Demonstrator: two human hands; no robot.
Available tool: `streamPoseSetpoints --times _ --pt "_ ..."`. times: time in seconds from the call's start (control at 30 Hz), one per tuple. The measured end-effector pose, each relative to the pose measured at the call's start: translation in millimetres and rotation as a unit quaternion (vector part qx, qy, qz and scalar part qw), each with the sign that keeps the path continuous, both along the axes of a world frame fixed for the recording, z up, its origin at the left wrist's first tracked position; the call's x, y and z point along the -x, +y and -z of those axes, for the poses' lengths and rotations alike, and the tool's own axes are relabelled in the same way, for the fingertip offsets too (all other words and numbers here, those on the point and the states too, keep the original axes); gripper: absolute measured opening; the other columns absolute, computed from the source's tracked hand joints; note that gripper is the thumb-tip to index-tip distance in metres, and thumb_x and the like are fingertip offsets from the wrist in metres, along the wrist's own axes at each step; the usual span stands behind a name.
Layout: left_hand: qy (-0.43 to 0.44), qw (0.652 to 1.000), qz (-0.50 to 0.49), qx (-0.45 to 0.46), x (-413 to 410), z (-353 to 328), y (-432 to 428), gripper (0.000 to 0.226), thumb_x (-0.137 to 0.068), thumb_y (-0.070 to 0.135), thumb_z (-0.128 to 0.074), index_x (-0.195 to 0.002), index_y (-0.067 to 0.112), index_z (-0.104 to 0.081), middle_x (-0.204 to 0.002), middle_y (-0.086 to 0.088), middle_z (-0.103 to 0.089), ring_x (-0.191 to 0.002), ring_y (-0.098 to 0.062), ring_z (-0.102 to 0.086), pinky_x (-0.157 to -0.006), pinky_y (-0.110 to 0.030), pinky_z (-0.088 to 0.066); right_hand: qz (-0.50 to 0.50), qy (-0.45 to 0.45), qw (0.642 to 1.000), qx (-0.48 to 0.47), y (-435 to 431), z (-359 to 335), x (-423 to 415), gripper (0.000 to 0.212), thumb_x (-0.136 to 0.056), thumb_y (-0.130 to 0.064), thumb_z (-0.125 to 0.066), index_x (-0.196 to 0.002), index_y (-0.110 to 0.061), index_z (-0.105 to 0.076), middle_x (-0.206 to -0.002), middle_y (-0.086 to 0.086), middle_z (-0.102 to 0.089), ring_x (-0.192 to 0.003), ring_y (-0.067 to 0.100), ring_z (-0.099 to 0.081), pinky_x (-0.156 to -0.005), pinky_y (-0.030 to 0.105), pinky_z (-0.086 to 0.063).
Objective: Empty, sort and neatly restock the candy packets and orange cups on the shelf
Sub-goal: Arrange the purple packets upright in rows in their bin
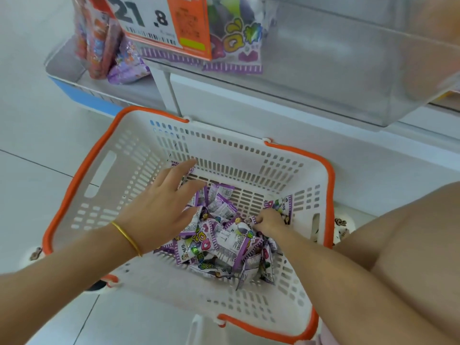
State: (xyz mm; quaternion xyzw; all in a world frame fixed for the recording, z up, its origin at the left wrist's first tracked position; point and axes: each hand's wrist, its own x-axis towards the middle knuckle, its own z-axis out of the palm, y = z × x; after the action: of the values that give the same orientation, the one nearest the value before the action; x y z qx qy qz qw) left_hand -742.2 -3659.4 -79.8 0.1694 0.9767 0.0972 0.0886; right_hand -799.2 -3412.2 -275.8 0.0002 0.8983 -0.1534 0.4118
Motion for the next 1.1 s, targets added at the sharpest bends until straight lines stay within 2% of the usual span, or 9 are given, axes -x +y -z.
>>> streamPoseSetpoints --times 0.27,0.33,0.43,0.57,0.63,0.73,0.87,1.0,1.1 --pt "0.012 0.999 -0.022 -0.040 -3 -13 11 0.043 -0.086 0.025 -0.060 -0.126 0.012 -0.053 -0.143 -0.017 -0.036 -0.122 -0.038 -0.045 -0.095 -0.049 -0.047 -0.072 0.221 0.972 0.033 -11 -99 22 0.049 -0.089 -0.004 -0.056 -0.052 -0.018 -0.026 -0.053 -0.001 -0.025 -0.047 0.015 -0.028 -0.049 0.027 -0.037" --pt "0.008 0.998 -0.034 -0.061 -4 -20 17 0.049 -0.089 0.025 -0.059 -0.134 0.012 -0.047 -0.147 -0.013 -0.033 -0.129 -0.035 -0.040 -0.105 -0.045 -0.037 -0.095 0.207 0.971 0.072 -16 -144 23 0.040 -0.090 -0.014 -0.060 -0.055 -0.020 -0.041 -0.059 -0.003 -0.038 -0.055 0.013 -0.041 -0.052 0.026 -0.034" --pt "-0.041 0.993 -0.049 -0.099 -6 -33 26 0.060 -0.092 0.031 -0.054 -0.145 0.014 -0.030 -0.151 -0.006 -0.028 -0.137 -0.024 -0.031 -0.112 -0.033 -0.026 -0.134 0.179 0.965 0.139 -23 -201 13 0.013 -0.086 -0.024 -0.068 -0.092 -0.012 -0.067 -0.088 -0.007 -0.057 -0.082 0.012 -0.055 -0.074 0.027 -0.044" --pt "-0.121 0.981 -0.054 -0.145 -16 -46 34 0.065 -0.087 0.037 -0.061 -0.143 0.018 -0.033 -0.114 0.003 -0.059 -0.099 -0.009 -0.057 -0.085 -0.014 -0.042 -0.110 0.167 0.951 0.234 -25 -252 -9 0.017 -0.081 -0.025 -0.074 -0.091 -0.012 -0.071 -0.088 -0.010 -0.062 -0.078 0.001 -0.056 -0.066 0.006 -0.040" --pt "-0.158 0.965 -0.088 -0.190 -22 -52 37 0.061 -0.085 0.034 -0.065 -0.139 0.019 -0.040 -0.094 0.013 -0.056 -0.083 -0.001 -0.053 -0.072 -0.007 -0.038 -0.086 0.161 0.949 0.259 -24 -265 -17 0.012 -0.078 -0.024 -0.076 -0.083 -0.014 -0.071 -0.086 -0.007 -0.067 -0.076 0.002 -0.060 -0.064 0.005 -0.043" --pt "-0.181 0.923 -0.192 -0.281 -24 -53 32 0.048 -0.083 0.027 -0.069 -0.127 0.016 -0.052 -0.100 0.005 -0.054 -0.092 -0.009 -0.051 -0.079 -0.018 -0.040 -0.020 0.150 0.943 0.297 -18 -273 -22 0.010 -0.077 -0.021 -0.078 -0.071 -0.019 -0.069 -0.077 -0.007 -0.068 -0.066 0.001 -0.062 -0.057 0.006 -0.044" --pt "-0.138 0.873 -0.333 -0.329 -20 -47 15 0.034 -0.084 0.027 -0.068 -0.096 -0.002 -0.056 -0.080 -0.016 -0.057 -0.069 -0.021 -0.053 -0.065 -0.029 -0.047 0.103 0.183 0.920 0.332 -12 -272 -17 0.011 -0.080 -0.016 -0.075 -0.073 -0.017 -0.067 -0.074 -0.008 -0.065 -0.062 -0.001 -0.059 -0.061 0.012 -0.045" --pt "-0.150 0.744 -0.469 -0.452 -16 -40 13 0.031 -0.084 0.015 -0.069 -0.107 0.005 -0.051 -0.100 -0.023 -0.065 -0.085 -0.035 -0.067 -0.077 -0.057 -0.054 0.266 0.164 0.873 0.375 -20 -260 -15 0.011 -0.087 -0.018 -0.067 -0.077 -0.016 -0.063 -0.078 -0.001 -0.063 -0.073 0.016 -0.060 -0.066 0.021 -0.050" --pt "-0.182 0.633 -0.497 -0.565 -15 -37 27 0.033 -0.090 0.011 -0.061 -0.117 0.006 -0.043 -0.090 -0.017 -0.065 -0.072 -0.025 -0.068 -0.060 -0.040 -0.059 0.387 0.061 0.815 0.427 -34 -251 -23 0.012 -0.094 -0.019 -0.057 -0.085 -0.011 -0.056 -0.089 0.006 -0.063 -0.076 0.019 -0.062 -0.066 0.033 -0.056"
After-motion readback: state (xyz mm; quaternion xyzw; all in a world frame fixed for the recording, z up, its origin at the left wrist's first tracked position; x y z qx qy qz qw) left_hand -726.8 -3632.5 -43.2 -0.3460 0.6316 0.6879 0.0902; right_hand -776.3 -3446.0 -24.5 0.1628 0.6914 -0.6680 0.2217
